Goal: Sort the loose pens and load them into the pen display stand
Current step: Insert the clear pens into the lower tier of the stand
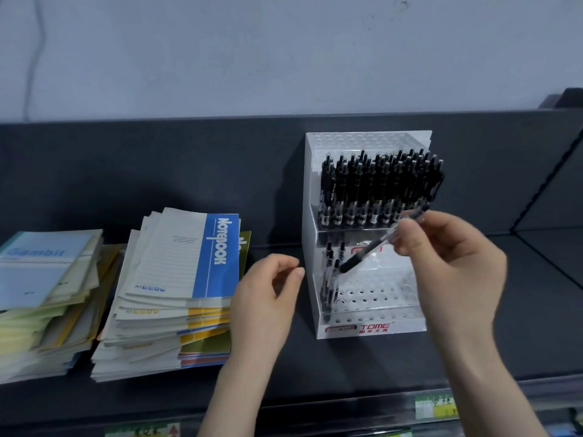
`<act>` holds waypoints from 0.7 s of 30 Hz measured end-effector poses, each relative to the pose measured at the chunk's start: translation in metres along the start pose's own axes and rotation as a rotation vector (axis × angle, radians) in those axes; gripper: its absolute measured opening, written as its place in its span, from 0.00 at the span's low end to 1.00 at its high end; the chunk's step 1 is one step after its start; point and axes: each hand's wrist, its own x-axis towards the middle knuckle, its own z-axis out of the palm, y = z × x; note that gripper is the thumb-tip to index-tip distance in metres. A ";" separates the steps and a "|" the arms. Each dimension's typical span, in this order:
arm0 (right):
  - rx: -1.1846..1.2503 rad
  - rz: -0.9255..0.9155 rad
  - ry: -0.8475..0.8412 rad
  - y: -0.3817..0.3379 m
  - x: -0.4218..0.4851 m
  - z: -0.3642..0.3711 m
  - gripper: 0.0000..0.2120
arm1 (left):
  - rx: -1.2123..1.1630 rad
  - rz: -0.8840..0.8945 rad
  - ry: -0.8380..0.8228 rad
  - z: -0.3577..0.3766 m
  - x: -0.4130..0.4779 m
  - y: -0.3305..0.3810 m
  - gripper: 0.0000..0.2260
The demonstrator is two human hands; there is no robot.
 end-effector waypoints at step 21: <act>-0.501 -0.082 -0.259 0.069 -0.023 0.034 0.04 | 0.344 0.017 -0.144 0.006 -0.010 -0.022 0.17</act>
